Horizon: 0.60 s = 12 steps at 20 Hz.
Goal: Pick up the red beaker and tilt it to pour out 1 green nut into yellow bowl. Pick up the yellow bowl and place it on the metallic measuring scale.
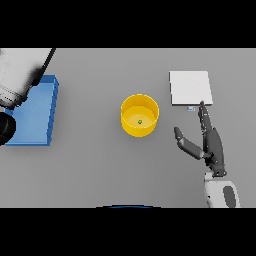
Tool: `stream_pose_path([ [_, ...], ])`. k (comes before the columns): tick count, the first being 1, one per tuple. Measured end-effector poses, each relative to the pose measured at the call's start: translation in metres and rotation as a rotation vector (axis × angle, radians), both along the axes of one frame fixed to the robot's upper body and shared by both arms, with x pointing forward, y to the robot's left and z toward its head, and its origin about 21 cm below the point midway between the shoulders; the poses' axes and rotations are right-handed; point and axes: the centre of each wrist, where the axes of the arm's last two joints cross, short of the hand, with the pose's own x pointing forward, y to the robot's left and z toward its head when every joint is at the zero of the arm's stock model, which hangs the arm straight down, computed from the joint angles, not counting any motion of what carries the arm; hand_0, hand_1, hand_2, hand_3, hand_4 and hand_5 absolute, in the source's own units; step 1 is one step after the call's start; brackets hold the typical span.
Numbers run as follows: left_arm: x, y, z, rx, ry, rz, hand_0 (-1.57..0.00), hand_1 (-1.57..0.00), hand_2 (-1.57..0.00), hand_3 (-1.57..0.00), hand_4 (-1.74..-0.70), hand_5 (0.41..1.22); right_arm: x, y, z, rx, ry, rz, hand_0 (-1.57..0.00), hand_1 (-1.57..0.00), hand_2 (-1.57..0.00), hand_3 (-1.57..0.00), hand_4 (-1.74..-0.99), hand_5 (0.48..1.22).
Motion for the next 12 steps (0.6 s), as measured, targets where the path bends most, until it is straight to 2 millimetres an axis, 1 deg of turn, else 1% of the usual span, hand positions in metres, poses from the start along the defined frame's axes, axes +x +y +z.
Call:
stream_pose_path([
  [1, 0.003, 0.019, 0.000, -0.114, 0.006, 0.041, -1.57, -1.57, -1.56, -1.37, -1.73, 1.221, 0.005, -0.002, 0.001, -0.003, 0.008, -0.002, 0.00, 0.00, 0.00, 0.00, -1.224, 0.592],
  [2, 0.006, 0.044, -0.001, -0.226, 0.012, 0.078, -1.57, -1.57, -1.56, -1.38, -1.73, 1.221, 0.004, 0.000, -0.002, 0.008, -0.001, 0.011, 0.00, 0.00, 0.00, 0.00, -1.222, 0.590],
  [3, 0.007, 0.063, -0.003, -0.329, 0.009, 0.090, -1.57, -1.57, -1.56, -1.40, -1.74, 1.221, 0.002, -0.002, -0.002, 0.004, -0.021, 0.018, 0.00, 0.00, 0.00, 0.00, -1.222, 0.587],
  [6, 0.007, 0.108, -0.020, -0.574, -0.004, 0.149, -1.57, -1.57, -1.57, -1.43, -1.74, 1.221, 0.003, -0.004, -0.005, -0.002, -0.016, 0.027, 0.00, 0.00, 0.00, 0.00, -1.226, 0.587],
  [7, 0.005, 0.128, -0.027, -0.647, -0.019, 0.199, -1.57, -1.57, -1.57, -1.41, -1.74, 1.221, 0.006, -0.003, -0.002, -0.007, -0.015, 0.028, 0.00, 0.00, 0.00, 0.00, -1.223, 0.591],
  [8, 0.003, 0.142, -0.037, -0.703, -0.032, 0.270, -1.57, -1.57, -1.57, -1.41, -1.74, 1.221, 0.005, -0.005, -0.005, -0.019, -0.015, 0.027, 0.00, 0.00, 0.00, 0.00, -1.217, 0.595],
  [9, 0.001, 0.154, -0.048, -0.771, -0.056, 0.307, -1.57, -1.57, -1.57, -1.43, -1.74, 1.221, 0.004, -0.002, -0.005, -0.023, -0.023, 0.040, 0.00, 0.00, 0.00, 0.00, -1.217, 0.599],
  [10, -0.003, 0.166, -0.058, -0.849, -0.076, 0.339, -1.57, -1.57, -1.57, -1.45, -1.74, 1.221, 0.005, -0.004, -0.003, -0.027, -0.031, 0.042, 0.00, 0.00, 0.00, 0.00, -1.212, 0.604],
  [12, -0.013, 0.180, -0.082, -0.945, -0.109, 0.411, -1.57, -1.57, -1.57, -1.45, -1.74, 1.221, 0.006, -0.006, -0.004, -0.048, -0.001, 0.029, 0.00, 0.00, 0.00, 0.00, -1.209, 0.620],
])
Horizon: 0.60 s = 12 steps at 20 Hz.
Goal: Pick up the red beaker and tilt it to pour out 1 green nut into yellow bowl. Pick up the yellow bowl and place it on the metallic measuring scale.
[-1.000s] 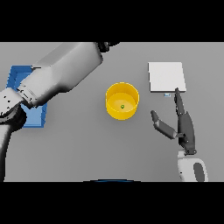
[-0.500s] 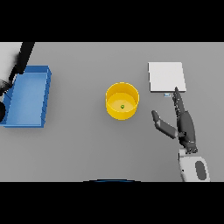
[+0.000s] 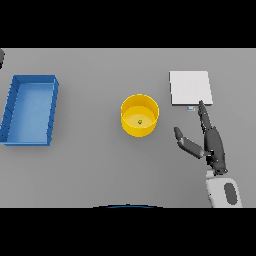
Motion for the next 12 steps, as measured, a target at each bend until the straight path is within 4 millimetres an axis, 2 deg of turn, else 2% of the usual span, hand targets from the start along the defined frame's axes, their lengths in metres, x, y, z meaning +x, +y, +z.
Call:
stream_pose_path([
  [2, -0.014, 0.013, -0.023, -0.094, 0.002, 0.075, -1.57, -1.57, -1.57, -1.46, -1.74, 1.221, -0.002, 0.001, 0.000, -0.016, -0.011, 0.012, 0.00, 0.00, 0.00, 0.00, -1.212, 0.641],
  [6, -0.053, 0.019, -0.070, -0.186, 0.028, 0.169, -1.57, -1.57, -1.57, -1.45, -1.74, 1.221, -0.003, 0.001, 0.000, -0.029, -0.013, 0.028, 0.00, 0.00, 0.00, 0.00, -1.210, 0.660],
  [10, -0.086, 0.016, -0.103, -0.247, 0.065, 0.221, -1.57, -1.57, -1.57, -1.47, -1.74, 1.221, -0.002, 0.004, 0.000, -0.019, -0.014, 0.026, 0.00, 0.00, 0.00, 0.00, -1.214, 0.664],
  [12, -0.094, 0.015, -0.115, -0.269, 0.073, 0.245, -1.57, -1.57, -1.57, -1.51, -1.74, 1.221, -0.003, 0.006, 0.000, -0.029, -0.011, 0.028, 0.00, 0.00, 0.00, 0.00, -1.217, 0.666],
])
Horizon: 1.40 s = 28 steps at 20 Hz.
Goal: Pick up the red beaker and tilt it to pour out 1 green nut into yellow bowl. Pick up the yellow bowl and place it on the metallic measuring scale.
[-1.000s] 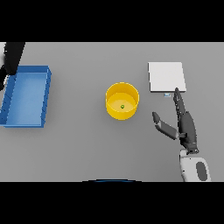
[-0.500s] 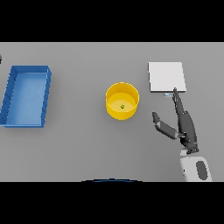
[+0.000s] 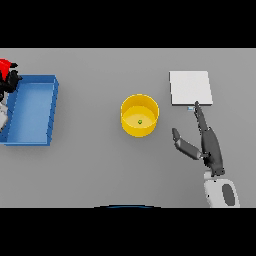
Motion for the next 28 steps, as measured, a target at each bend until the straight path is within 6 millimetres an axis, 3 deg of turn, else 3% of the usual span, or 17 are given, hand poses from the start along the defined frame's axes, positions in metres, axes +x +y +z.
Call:
stream_pose_path([
  [3, -0.009, -0.001, -0.009, -0.014, 0.018, 0.018, -1.57, -1.57, -1.57, -1.54, -1.74, 1.117, -0.004, 0.003, 0.000, -0.004, -0.011, 0.004, 0.00, 0.00, 0.00, 0.00, -1.207, 0.665],
  [5, -0.013, -0.004, -0.018, -0.015, 0.033, 0.029, -1.57, -1.57, -1.57, -1.55, -1.74, 0.967, -0.004, -0.004, 0.002, -0.006, -0.004, -0.005, 0.00, 0.00, 0.00, 0.00, -1.205, 0.664],
  [6, -0.012, 0.000, -0.021, 0.000, 0.058, 0.034, -1.57, -1.57, -1.57, -1.55, -1.67, 0.908, -0.002, -0.005, 0.004, -0.008, -0.007, -0.003, 0.00, 0.00, 0.00, 0.00, -1.202, 0.667],
  [7, -0.016, 0.000, -0.023, 0.012, 0.071, 0.019, -1.57, -1.57, -1.57, -1.50, -1.53, 0.865, -0.003, -0.007, 0.002, -0.008, -0.007, 0.001, 0.00, 0.00, 0.00, 0.00, -1.197, 0.664],
  [8, -0.016, 0.000, -0.020, 0.018, 0.104, -0.006, -1.56, -1.45, -1.43, -1.36, -1.37, 0.830, -0.002, -0.001, 0.003, -0.010, -0.008, 0.005, 0.00, 0.00, 0.00, 0.00, -1.192, 0.663],
  [9, -0.018, -0.002, -0.020, 0.013, 0.140, -0.044, -1.46, -1.18, -1.19, -1.13, -1.23, 0.803, -0.005, -0.002, 0.000, -0.001, 0.003, 0.003, 0.00, 0.00, 0.00, 0.00, -1.188, 0.663],
  [11, -0.026, 0.002, -0.016, -0.012, 0.213, -0.089, -0.93, -0.76, -0.77, -0.72, -1.03, 0.758, -0.003, -0.008, -0.001, 0.001, -0.001, -0.008, 0.00, 0.00, 0.00, 0.00, -1.185, 0.665],
  [14, -0.028, 0.004, -0.006, -0.014, 0.280, -0.151, -0.48, -0.39, -0.39, -0.37, -0.88, 0.710, -0.004, 0.001, 0.001, -0.009, -0.006, -0.001, 0.00, 0.00, 0.00, 0.00, -1.184, 0.667],
  [19, -0.027, 0.007, -0.004, -0.036, 0.289, -0.175, -0.16, -0.13, -0.13, -0.12, -0.80, 0.678, -0.008, -0.004, 0.000, -0.010, 0.011, -0.004, 0.00, 0.00, 0.00, 0.00, -1.187, 0.663],
  [23, -0.023, 0.005, 0.000, -0.054, 0.231, -0.183, -0.06, -0.05, -0.05, -0.05, -0.79, 0.674, -0.006, 0.000, 0.006, -0.053, 0.014, -0.009, 0.00, 0.00, 0.00, 0.00, -1.203, 0.660],
  [25, -0.022, 0.004, 0.000, -0.064, 0.202, -0.201, -0.04, -0.03, -0.03, -0.03, -0.78, 0.674, -0.005, 0.000, 0.008, -0.092, 0.013, 0.004, 0.00, 0.00, 0.00, 0.00, -1.175, 0.677],
  [28, -0.021, 0.003, 0.001, -0.071, 0.184, -0.201, -0.02, -0.02, -0.02, -0.02, -0.78, 0.693, 0.012, 0.003, 0.016, -0.146, -0.022, 0.126, 0.00, 0.00, 0.00, 0.00, -1.202, 0.709],
])
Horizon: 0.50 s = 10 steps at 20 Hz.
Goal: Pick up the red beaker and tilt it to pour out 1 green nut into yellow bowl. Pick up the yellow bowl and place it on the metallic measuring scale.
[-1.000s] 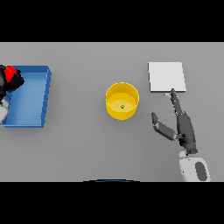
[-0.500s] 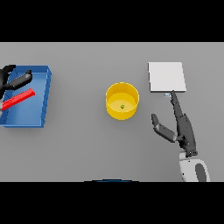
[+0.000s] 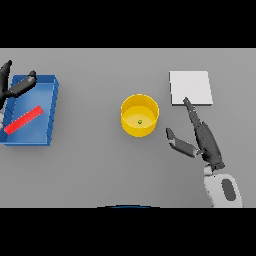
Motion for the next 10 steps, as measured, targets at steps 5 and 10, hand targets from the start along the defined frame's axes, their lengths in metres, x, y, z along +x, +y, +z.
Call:
stream_pose_path([
  [5, -0.001, -0.002, -0.006, -0.011, 0.008, 0.000, -0.01, 0.00, 0.00, 0.00, -0.79, 0.710, 0.028, 0.004, 0.025, -0.258, 0.004, 0.144, 0.00, 0.00, 0.00, 0.00, -1.278, 0.683],
  [10, -0.001, -0.002, -0.006, -0.007, 0.015, -0.001, 0.00, 0.00, 0.00, 0.00, -0.79, 0.716, 0.052, 0.016, 0.045, -0.618, -0.073, 0.320, 0.00, 0.00, 0.00, 0.00, -1.276, 0.666],
])
